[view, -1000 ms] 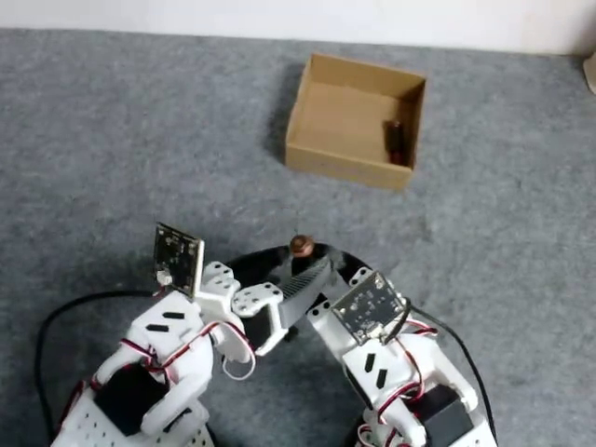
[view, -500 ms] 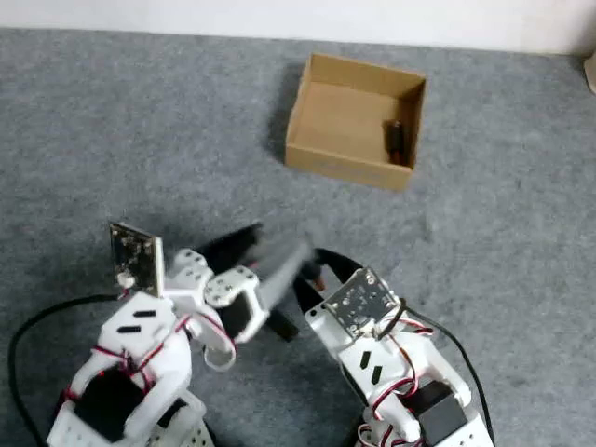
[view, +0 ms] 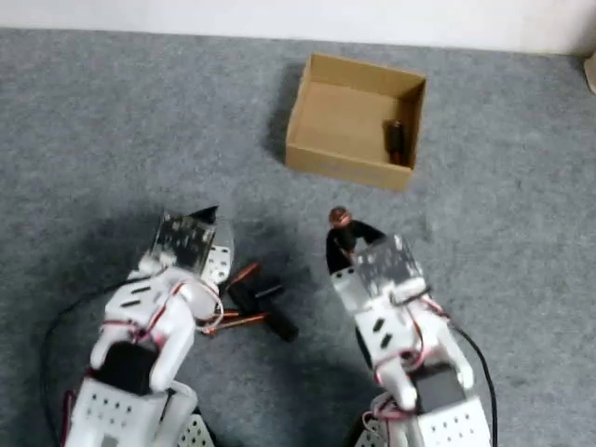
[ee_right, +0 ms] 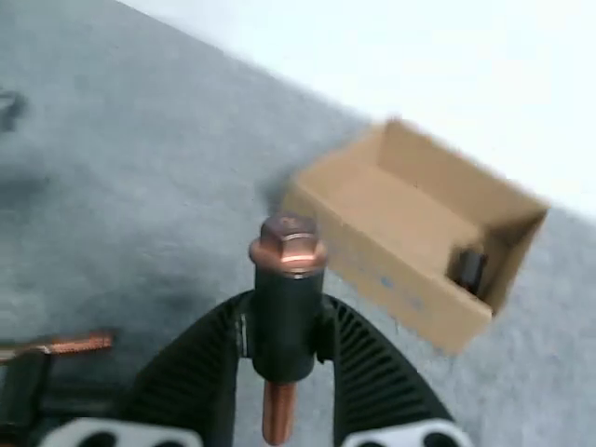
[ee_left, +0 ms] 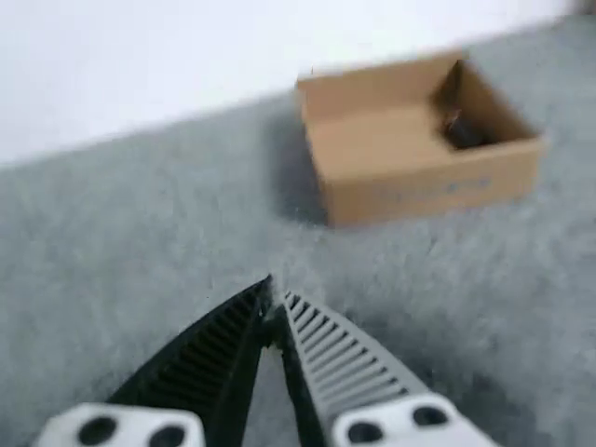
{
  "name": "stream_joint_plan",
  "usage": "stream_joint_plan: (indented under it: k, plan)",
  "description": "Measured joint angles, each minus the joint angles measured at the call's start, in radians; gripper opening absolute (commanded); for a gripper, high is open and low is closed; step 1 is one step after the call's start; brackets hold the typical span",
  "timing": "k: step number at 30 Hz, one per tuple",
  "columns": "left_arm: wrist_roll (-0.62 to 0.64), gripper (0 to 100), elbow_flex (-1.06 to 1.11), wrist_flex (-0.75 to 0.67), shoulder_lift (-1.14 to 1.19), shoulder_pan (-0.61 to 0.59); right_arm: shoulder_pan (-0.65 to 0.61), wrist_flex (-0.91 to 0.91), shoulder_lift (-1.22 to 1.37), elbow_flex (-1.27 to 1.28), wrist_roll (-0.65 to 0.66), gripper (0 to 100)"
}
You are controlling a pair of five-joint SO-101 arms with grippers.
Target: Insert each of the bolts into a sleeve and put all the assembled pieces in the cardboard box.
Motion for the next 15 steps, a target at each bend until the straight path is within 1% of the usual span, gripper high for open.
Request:
stream_joint_plan:
  k: [4, 8, 12, 15]
  plan:
    - [0.0, 1, -0.038, -0.118, 0.252, -0.037, 0.043, -0.078, 0.311, -0.161, 0.0, 0.5]
    - [0.0, 1, -0.132, -0.259, 0.605, -0.081, 0.103, -0.094, 0.689, -0.44, 0.0, 0.5]
    - [0.025, 1, -0.29, -0.302, 0.954, -0.14, 0.172, -0.089, 1.106, -0.796, 0.0, 0.5]
    - [0.068, 1, -0.396, -0.308, 1.143, -0.158, 0.213, -0.014, 1.427, -1.106, 0.0, 0.5]
